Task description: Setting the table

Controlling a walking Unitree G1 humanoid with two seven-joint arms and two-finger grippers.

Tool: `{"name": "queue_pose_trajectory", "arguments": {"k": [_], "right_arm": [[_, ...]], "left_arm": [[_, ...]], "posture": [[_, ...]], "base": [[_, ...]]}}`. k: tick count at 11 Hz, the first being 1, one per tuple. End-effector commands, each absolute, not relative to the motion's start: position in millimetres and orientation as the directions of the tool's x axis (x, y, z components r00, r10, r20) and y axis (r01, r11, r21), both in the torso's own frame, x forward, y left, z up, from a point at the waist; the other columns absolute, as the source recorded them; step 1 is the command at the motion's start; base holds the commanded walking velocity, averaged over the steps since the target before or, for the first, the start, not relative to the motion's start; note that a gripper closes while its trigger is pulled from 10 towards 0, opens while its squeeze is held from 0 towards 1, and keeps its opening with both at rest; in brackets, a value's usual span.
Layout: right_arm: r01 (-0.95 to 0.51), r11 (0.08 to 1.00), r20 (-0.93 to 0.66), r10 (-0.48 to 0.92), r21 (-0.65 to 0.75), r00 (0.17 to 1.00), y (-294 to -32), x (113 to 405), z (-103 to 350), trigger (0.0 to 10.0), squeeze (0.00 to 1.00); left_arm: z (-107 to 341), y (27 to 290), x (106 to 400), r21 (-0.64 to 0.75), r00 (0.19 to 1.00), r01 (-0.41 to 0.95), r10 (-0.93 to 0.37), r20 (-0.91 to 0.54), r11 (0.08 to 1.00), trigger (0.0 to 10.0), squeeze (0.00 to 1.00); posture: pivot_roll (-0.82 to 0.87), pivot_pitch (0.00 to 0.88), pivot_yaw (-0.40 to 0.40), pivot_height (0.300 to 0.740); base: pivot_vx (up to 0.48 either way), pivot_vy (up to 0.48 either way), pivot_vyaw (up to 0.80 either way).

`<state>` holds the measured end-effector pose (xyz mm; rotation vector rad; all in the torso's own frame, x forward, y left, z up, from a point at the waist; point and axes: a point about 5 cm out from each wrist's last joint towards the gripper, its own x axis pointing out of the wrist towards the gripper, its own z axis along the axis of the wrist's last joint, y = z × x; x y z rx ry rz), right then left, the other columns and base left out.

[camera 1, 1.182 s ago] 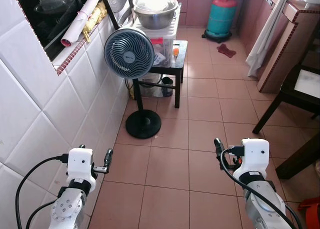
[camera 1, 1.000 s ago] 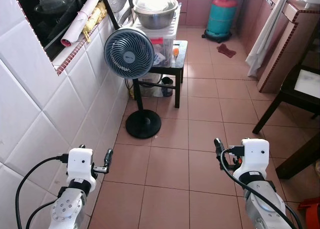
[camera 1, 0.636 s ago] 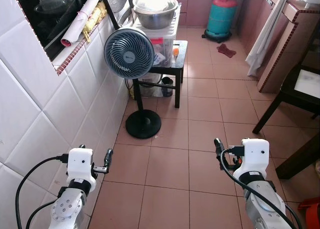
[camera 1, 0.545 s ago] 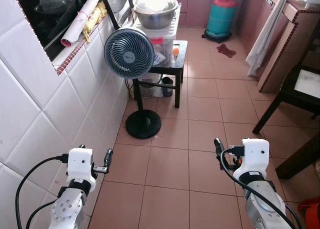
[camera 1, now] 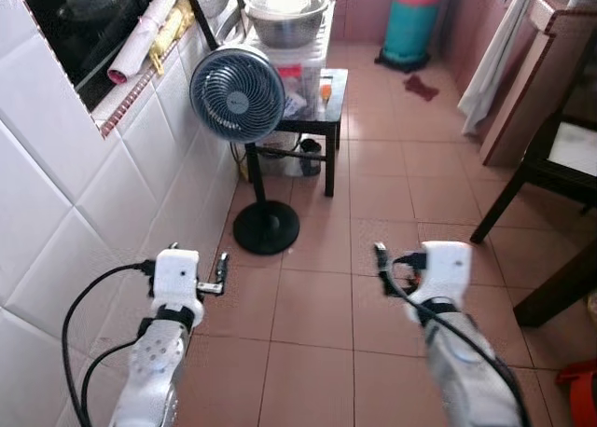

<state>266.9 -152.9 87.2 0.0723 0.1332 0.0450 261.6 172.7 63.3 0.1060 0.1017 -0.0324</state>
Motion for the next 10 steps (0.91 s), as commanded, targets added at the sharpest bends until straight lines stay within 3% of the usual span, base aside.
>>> {"name": "queue_pose_trajectory", "arguments": {"k": [1, 4, 10], "right_arm": [[-0.046, 0.995, -0.131, 0.057, 0.086, 0.99, -149.0, 268.0, 85.6, 10.0, 0.0], [-0.055, 0.995, -0.143, 0.066, 0.083, 0.987, -147.4, 268.6, 82.8, 10.0, 0.0], [-0.057, 0.995, -0.143, 0.069, 0.084, 0.987, -148.6, 272.0, 82.4, 10.0, 0.0]], "left_arm": [[61.0, 175.4, 261.7, 0.117, 0.994, 0.023, -0.011, -0.109, 0.993, 10.0, 0.0], [60.7, 174.5, 263.2, 0.118, 0.994, 0.018, -0.005, -0.105, 0.993, 10.0, 0.0], [60.7, 174.9, 265.3, 0.112, 0.995, 0.0, 0.011, -0.101, 0.994, 10.0, 0.0]], "posture": [[-0.05, 0.085, 0.06, 0.74], [-0.05, 0.086, 0.058, 0.74], [-0.05, 0.083, 0.051, 0.74]], "base": [[0.0, 0.0, 0.0], [0.0, 0.0, -0.39], [0.0, 0.0, -0.8]]}}
